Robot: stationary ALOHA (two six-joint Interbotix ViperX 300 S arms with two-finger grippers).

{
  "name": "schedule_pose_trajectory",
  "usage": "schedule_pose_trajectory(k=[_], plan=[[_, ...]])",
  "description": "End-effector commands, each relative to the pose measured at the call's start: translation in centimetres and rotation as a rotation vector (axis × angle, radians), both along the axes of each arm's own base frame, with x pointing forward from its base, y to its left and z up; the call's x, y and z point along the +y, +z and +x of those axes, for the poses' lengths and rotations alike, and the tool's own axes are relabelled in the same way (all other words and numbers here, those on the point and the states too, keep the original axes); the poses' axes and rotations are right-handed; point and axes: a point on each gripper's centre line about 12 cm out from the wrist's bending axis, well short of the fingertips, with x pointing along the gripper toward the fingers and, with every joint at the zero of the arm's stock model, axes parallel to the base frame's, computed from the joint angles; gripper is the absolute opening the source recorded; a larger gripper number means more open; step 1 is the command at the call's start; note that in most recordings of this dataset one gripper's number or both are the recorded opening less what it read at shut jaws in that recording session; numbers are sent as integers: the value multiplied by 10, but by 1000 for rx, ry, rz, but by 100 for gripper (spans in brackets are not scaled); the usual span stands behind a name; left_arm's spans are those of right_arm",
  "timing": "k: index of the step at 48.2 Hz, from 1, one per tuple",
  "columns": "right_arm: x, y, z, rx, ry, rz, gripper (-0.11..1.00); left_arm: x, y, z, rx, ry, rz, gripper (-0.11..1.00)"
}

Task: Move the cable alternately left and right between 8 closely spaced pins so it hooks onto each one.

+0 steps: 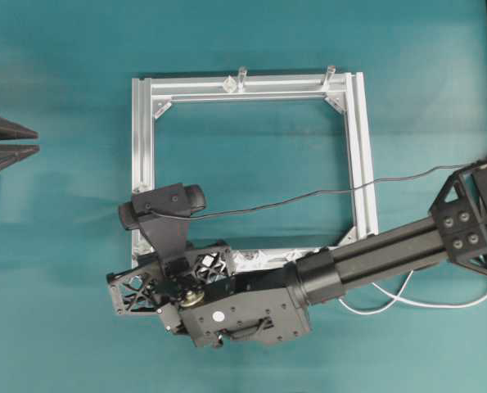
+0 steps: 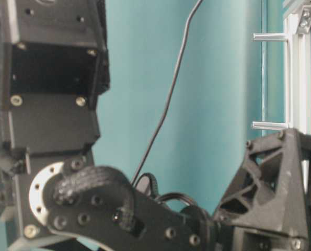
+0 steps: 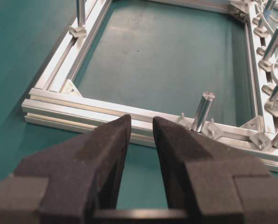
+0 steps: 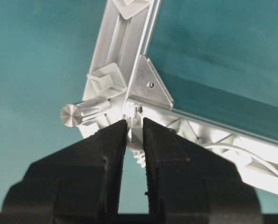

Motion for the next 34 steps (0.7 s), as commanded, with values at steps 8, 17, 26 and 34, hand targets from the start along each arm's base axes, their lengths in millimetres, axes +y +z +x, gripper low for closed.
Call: schedule_pose_trajectory(k=[8,17,26,34], plan=[[4,23,2,-48,9,11,14,0,11,2,-24,1,4,32],[4,23,1,-47,10,9,14,1,11,2,-24,2,5,32],[10,23,0,-47,21,9,14,1,11,2,-24,3,4,32],[18,22,-3,-37,27,9,14,1,12,2,-26,1,4,32]])
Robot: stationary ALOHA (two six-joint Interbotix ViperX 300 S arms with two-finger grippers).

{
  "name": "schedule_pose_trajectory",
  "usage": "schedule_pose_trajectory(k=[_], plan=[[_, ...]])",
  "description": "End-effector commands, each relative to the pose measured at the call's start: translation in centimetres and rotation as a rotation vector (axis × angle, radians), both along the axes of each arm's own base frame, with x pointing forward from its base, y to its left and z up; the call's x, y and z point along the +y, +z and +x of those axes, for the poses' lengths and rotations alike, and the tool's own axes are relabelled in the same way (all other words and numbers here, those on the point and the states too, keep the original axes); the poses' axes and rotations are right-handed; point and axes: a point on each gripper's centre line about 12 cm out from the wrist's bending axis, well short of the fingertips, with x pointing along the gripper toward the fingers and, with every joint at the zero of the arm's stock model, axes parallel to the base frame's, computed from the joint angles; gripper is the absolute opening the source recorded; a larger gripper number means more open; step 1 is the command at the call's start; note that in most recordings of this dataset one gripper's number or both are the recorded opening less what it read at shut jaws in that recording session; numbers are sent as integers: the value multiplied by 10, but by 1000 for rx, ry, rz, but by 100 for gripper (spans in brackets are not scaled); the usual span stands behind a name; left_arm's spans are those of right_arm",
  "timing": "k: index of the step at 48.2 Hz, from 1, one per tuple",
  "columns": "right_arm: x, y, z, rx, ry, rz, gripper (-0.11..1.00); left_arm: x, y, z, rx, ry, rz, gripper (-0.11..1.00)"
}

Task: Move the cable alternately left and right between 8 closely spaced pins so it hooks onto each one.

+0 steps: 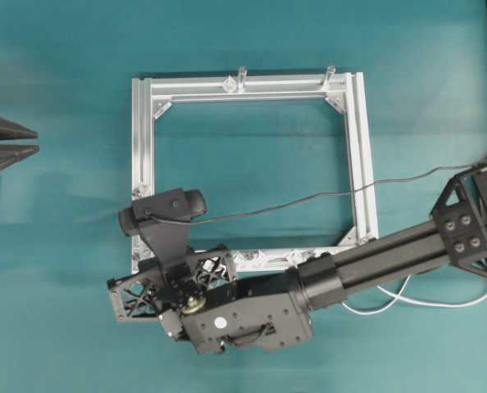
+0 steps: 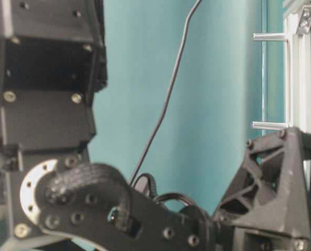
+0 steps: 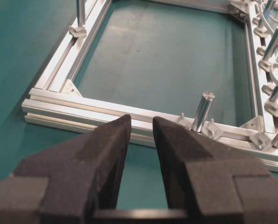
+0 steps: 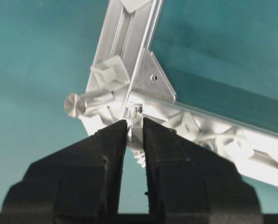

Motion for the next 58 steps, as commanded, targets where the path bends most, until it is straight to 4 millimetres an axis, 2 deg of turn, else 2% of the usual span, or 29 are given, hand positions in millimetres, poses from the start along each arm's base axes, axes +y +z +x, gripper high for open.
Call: schedule_pose_trajectory(k=[1,26,48,58], plan=[[11,22,-1,-39,16,12,14,1,11,2,-23,3,3,32],[54,17,-15,-64,-27,64,14,1,11,2,-24,3,4,32],[51,18,-12,-74,-32,61,14,1,11,2,-24,3,4,32],[48,20,-2,-108,-25,70,14,1,11,2,-22,1,5,32]])
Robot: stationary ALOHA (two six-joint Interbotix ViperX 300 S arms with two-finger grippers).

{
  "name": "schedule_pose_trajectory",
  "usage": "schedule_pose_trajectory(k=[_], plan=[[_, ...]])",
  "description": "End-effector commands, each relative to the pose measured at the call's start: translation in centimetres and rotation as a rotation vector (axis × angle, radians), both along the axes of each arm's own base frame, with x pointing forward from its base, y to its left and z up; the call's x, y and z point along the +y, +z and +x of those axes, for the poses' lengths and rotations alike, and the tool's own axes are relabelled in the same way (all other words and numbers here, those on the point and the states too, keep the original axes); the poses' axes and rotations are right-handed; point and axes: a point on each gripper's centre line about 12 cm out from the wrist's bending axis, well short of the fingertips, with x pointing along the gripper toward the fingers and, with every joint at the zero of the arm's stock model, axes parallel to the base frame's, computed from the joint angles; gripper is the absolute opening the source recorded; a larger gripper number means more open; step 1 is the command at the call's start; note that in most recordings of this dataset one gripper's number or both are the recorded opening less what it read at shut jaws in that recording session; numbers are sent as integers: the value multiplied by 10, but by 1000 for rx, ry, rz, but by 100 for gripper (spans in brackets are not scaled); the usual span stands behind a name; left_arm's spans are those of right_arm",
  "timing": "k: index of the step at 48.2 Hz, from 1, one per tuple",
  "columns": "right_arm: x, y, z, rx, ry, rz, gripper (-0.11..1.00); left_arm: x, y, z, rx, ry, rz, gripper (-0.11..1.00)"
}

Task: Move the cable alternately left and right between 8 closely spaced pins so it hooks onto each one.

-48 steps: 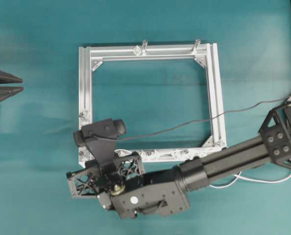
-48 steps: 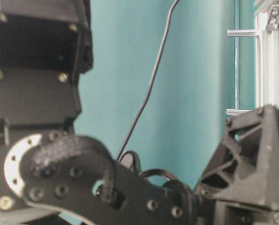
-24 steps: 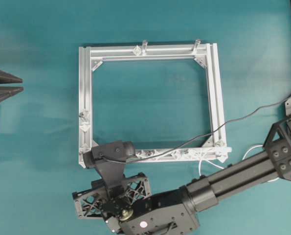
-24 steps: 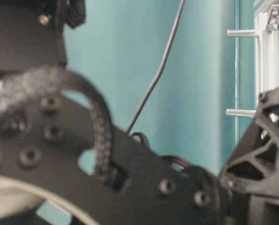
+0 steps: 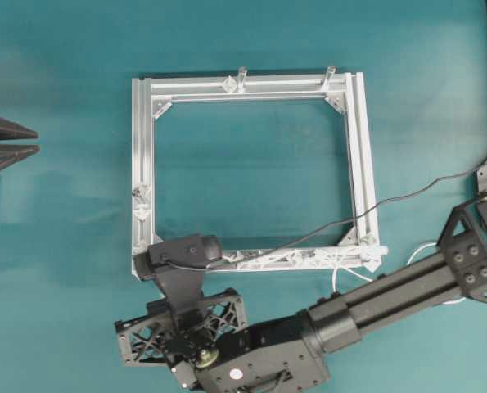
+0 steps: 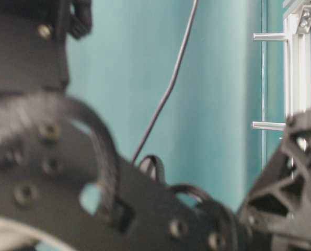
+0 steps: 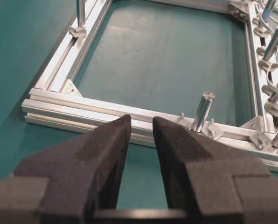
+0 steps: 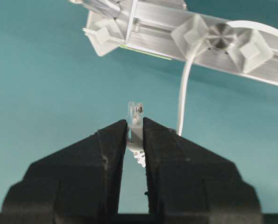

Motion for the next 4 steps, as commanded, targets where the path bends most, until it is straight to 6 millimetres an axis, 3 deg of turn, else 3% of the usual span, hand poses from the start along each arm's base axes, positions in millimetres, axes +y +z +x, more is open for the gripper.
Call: schedule_pose_trajectory(k=[1,4], plan=[[-1,22,8,-67,8,20,14,0,10,2,-23,1,3,32],[0,22,13,-84,16,28,14,0,10,2,-23,1,3,32]])
